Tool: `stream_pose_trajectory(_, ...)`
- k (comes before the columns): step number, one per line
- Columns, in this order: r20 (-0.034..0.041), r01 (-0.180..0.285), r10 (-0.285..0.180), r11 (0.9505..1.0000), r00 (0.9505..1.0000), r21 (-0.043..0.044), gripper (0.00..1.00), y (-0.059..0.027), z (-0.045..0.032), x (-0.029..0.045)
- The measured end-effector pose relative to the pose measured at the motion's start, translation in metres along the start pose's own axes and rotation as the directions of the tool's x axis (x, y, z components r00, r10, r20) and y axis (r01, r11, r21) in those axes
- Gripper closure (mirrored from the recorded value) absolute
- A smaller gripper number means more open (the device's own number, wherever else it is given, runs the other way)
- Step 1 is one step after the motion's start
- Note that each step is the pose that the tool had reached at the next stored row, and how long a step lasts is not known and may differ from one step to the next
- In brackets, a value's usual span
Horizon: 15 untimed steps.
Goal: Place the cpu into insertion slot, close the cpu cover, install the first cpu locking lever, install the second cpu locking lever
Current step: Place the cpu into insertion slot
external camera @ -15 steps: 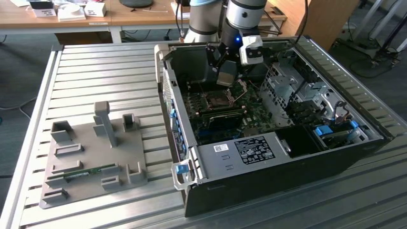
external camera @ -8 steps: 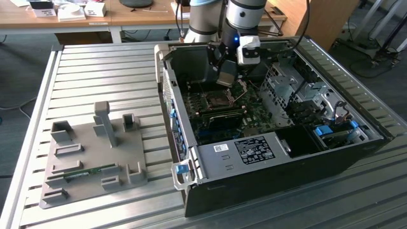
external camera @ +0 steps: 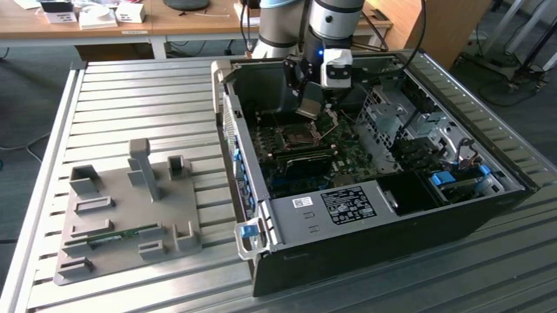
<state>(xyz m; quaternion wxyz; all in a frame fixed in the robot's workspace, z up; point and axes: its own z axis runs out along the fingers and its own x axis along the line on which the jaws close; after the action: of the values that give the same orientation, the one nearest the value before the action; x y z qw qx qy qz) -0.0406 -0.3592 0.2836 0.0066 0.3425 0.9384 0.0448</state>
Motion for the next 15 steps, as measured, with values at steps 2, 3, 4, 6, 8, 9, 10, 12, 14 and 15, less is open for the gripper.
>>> stream_pose_trajectory(2, 0.0, 0.0, 0.0, 1.0, 1.0, 0.0, 0.46, 0.0, 0.0, 0.0)
stream_pose_trajectory(3, 0.0001, 0.0, 0.0, 1.0, 1.0, 0.0, 0.46, 0.0, 0.0, 0.0)
stream_pose_trajectory(4, 0.0001, -0.001, 0.001, 1.0, 1.0, 0.0, 0.46, 0.0, 0.0, 0.0)
stream_pose_trajectory(6, 0.0001, -0.001, 0.001, 1.0, 1.0, 0.0, 0.46, 0.0, 0.0, 0.0)
stream_pose_trajectory(8, 0.0001, -0.001, 0.001, 1.0, 1.0, -0.0001, 0.46, 0.0, 0.0, 0.0)
stream_pose_trajectory(9, 0.0002, -0.002, 0.002, 1.0, 1.0, 0.0, 0.46, 0.0, 0.0, 0.0)
stream_pose_trajectory(10, 0.0005, -0.005, 0.005, 1.0, 1.0, -0.0002, 0.46, 0.0, 0.0, 0.0)
stream_pose_trajectory(12, 0.0023, -0.026, 0.026, 0.9997, 0.9997, -0.0005, 0.46, 0.0, 0.0001, 0.0)
stream_pose_trajectory(14, 0.0051, -0.058, 0.058, 0.9983, 0.9983, -0.0013, 0.46, 0.0, 0.0002, 0.0)
stream_pose_trajectory(15, 0.0067, -0.075, 0.075, 0.9972, 0.9971, -0.0017, 0.46, 0.0, 0.0002, 0.0)
